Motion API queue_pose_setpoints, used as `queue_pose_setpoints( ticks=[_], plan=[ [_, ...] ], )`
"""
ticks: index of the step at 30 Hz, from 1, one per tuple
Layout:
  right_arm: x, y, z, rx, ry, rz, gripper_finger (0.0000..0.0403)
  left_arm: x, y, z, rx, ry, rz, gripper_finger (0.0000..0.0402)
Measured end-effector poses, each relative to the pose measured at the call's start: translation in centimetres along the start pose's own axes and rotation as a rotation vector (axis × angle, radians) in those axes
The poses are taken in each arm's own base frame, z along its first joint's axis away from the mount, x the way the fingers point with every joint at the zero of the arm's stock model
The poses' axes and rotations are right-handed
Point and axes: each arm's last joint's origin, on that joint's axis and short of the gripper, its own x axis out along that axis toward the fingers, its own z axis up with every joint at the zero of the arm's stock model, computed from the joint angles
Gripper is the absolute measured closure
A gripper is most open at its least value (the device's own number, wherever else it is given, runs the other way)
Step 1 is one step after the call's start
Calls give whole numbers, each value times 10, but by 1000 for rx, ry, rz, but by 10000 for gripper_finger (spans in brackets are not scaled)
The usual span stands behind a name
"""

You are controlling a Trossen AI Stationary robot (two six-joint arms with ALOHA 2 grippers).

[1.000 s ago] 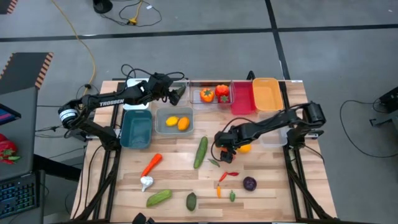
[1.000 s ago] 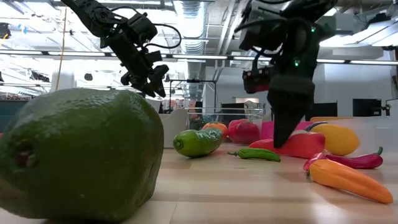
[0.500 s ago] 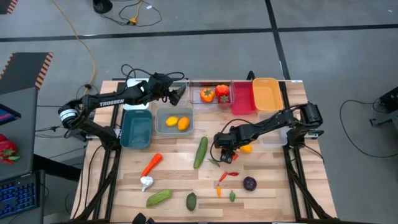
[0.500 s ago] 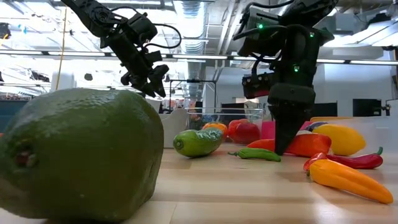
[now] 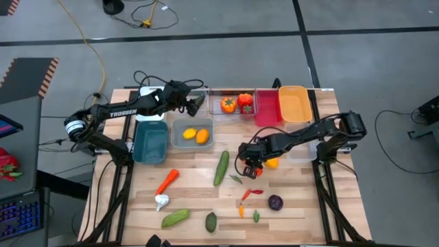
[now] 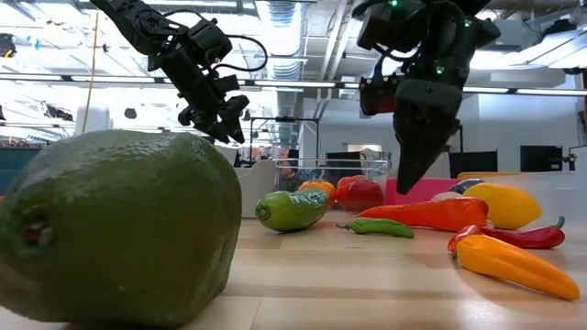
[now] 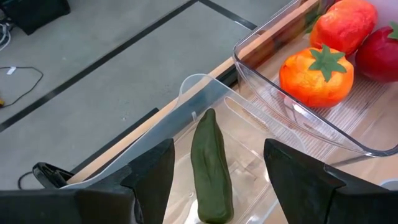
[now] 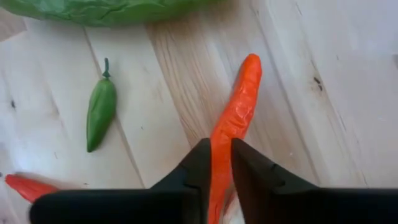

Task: Sort produce into baskets
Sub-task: Put the right carrot into the red bin, then put the right orange carrot into the red bin

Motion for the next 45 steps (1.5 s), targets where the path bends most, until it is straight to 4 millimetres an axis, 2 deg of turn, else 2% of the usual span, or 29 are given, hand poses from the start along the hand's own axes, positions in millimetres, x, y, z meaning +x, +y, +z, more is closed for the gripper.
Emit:
queue_pose_setpoints(
  ticks=[5,11,23,29,33,36,43,45],
  plan=[
    [2,0,0,-1,8,-1,340,0,0,0,0,0,0,166],
    [2,-2,1,-41,7,-1,330,0,0,0,0,0,0,166],
    [2,-5,2,-31,8,-2,217,0,0,0,0,0,0,166],
    [16,-5,1,-34,42,-17,195,0,0,0,0,0,0,166],
    [32,-6,-2,-35,95,-42,200,0,0,0,0,0,0,166],
    [39,-7,-3,-34,114,-52,219,0,0,0,0,0,1,166],
    [34,-7,-2,-36,101,-48,318,0,0,0,0,0,0,166],
    [29,-7,-2,-45,90,-43,319,0,0,0,0,0,0,166]
  ],
)
